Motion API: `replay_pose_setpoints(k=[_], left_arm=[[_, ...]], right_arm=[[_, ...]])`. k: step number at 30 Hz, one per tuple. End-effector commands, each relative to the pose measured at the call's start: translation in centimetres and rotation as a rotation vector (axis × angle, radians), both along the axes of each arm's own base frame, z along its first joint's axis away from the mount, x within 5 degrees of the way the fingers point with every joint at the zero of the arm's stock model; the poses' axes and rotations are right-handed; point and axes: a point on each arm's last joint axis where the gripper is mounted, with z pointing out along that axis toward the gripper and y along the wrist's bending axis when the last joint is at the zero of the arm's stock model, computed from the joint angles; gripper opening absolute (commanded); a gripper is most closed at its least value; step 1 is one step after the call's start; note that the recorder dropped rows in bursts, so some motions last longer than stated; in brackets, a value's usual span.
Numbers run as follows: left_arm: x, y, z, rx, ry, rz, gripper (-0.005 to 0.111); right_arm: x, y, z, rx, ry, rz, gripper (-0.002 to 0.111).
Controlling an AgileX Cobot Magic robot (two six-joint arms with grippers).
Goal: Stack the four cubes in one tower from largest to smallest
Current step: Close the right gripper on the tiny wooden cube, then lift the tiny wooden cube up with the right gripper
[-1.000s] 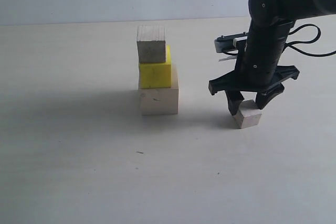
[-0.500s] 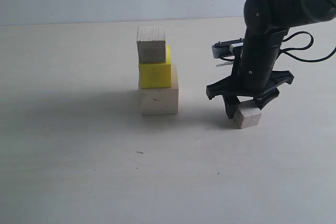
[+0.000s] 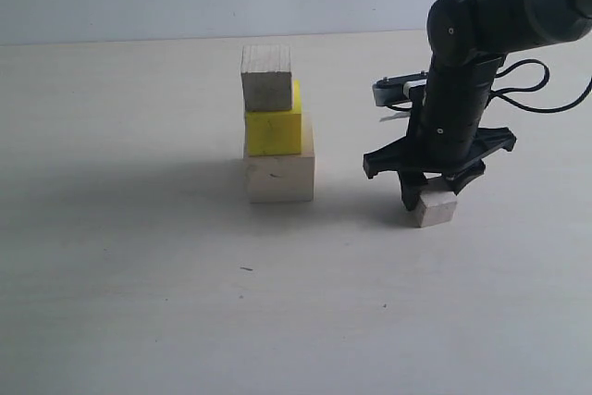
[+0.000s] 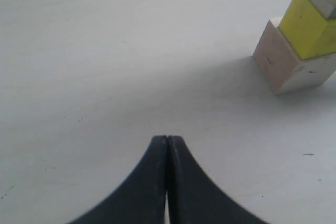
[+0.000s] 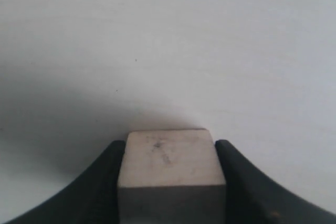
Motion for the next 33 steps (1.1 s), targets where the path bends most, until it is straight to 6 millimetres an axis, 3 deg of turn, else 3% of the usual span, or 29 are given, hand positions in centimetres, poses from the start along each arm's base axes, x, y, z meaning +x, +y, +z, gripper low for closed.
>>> replay_pose_setpoints(k=[1,4,6,11,13,16,21,23,28,33], left_arm=[[0.0,-0.1,0.0,-0.01,-0.011,-0.006,0.0],[0.0,-0.1,0.0,-0.006,-0.012,-0.007,0.0],[0.0,-0.1,0.0,-0.006,-0.012,-0.007,0.0],[-0.1,-0.1,0.0,-0.002,-0.008,-0.009,0.0],[-0.1,-0.1,0.0,0.0,-0.004,-0.009,0.0],[-0.1,-0.1,-0.1,0.009,0.001,-0.017,0.0],[-0.4,-0.8,-0.1,0.032,-0.006,-0.09,0.0],[-0.5,-1.1,-0.1,0.041,-0.01,-0.121,0.0],[-0.6,-1.3,-0.1,0.05,-0.015,-0.145,0.0],[-0.6,-1.3,-0.1,0.049,-0.017,-0.145,0.0]], right_arm=[[0.2,-0.2,0.1,-0.004,-0.011,0.032,0.02],[0.1,-0.2,0.5,-0.004,-0.009,0.053,0.0],[0.1,-0.3,1.7,0.0,-0.039,0.084,0.0],[1.2,-1.4,7.1,0.002,-0.261,0.274,0.0],[1.7,-2.8,9.6,-0.005,-0.365,0.311,0.0],[2.4,-5.9,12.4,-0.003,-0.498,0.23,0.0],[2.5,-9.7,15.4,0.06,-0.654,0.144,0.0],[2.2,-9.6,15.7,0.191,-0.711,0.158,0.0],[-0.1,-6.0,15.9,0.569,-0.9,0.447,0.0],[-1.4,-5.5,15.6,0.648,-1.067,0.5,0.0]])
